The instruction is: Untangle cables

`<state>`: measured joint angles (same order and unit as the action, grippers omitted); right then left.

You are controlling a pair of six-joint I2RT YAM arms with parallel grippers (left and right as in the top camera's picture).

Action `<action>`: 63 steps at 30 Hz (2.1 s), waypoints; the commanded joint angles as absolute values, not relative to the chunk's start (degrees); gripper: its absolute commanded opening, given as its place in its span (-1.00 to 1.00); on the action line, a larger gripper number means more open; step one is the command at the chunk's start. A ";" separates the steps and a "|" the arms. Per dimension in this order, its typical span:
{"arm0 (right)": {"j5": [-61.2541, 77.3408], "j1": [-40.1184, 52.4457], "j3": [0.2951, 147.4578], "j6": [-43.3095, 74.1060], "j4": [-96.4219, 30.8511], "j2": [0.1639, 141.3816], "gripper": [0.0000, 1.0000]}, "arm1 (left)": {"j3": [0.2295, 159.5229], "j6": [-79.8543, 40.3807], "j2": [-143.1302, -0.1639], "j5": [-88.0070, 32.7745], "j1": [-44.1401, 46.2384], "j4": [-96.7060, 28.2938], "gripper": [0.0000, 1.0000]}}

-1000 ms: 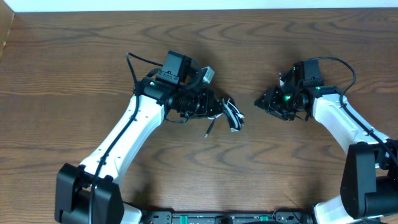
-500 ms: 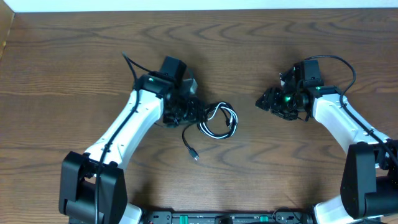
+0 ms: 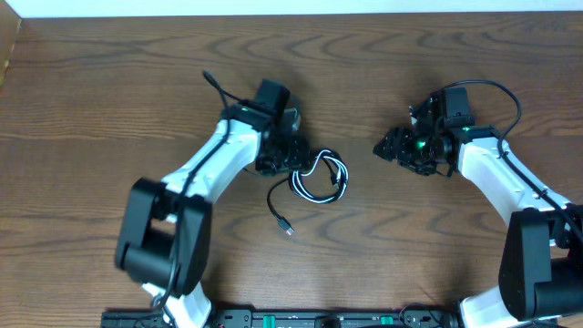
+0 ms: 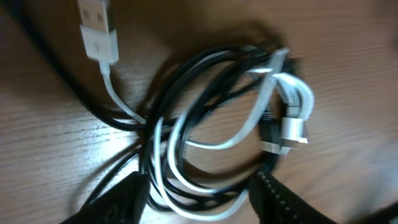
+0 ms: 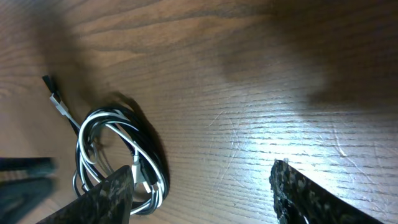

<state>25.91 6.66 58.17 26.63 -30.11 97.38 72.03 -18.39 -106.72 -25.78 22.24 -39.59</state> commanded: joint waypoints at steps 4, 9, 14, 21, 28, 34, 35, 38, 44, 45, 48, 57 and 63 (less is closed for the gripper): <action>26.04 6.46 58.83 26.04 -29.95 97.49 0.37 | 72.88 -20.47 -110.00 -24.51 22.37 -41.54 -0.02; 26.11 6.46 58.83 26.06 -29.61 97.49 0.40 | 72.29 -20.45 -110.08 -24.32 22.39 -42.59 -0.03; 26.09 6.46 58.81 26.04 -29.61 97.49 0.42 | 70.81 -20.49 -110.48 -24.12 22.37 -42.57 -0.03; 27.18 6.46 58.83 26.06 -29.39 97.49 0.46 | 69.84 -21.76 -110.61 -24.32 23.62 -42.00 -0.35; 27.40 6.46 58.83 26.06 -29.39 97.49 0.46 | 67.66 -27.44 -111.74 -18.50 25.89 -40.16 -0.50; 27.44 6.46 58.83 26.06 -29.45 97.49 0.45 | 67.66 -28.84 -111.79 -18.28 26.39 -38.50 -0.85; 27.64 6.46 58.81 26.06 -29.47 97.49 0.45 | 67.66 -28.84 -111.79 -18.33 26.39 -37.98 -0.85; 31.09 6.46 58.83 25.15 -28.47 97.47 0.40 | 68.77 -28.77 -111.13 -19.07 26.33 -37.32 -0.85; 41.36 7.05 58.83 18.98 -24.93 96.31 0.24 | 71.07 -26.35 -103.88 -26.98 26.33 -35.64 -0.85; 42.24 7.29 58.83 18.55 -24.47 95.81 0.24 | 71.07 -26.17 -101.91 -28.67 26.33 -34.85 -0.85; 43.90 8.19 58.83 17.43 -23.31 93.76 0.24 | 71.07 -25.54 -96.73 -32.34 26.33 -32.82 -0.85; 45.65 9.98 58.83 17.04 -21.17 87.37 0.22 | 71.07 -25.15 -88.53 -39.22 25.71 -31.33 -0.85; 42.98 12.69 58.83 16.84 -21.28 87.59 0.14 | 71.09 -27.42 -87.94 -50.98 22.22 -25.28 -0.85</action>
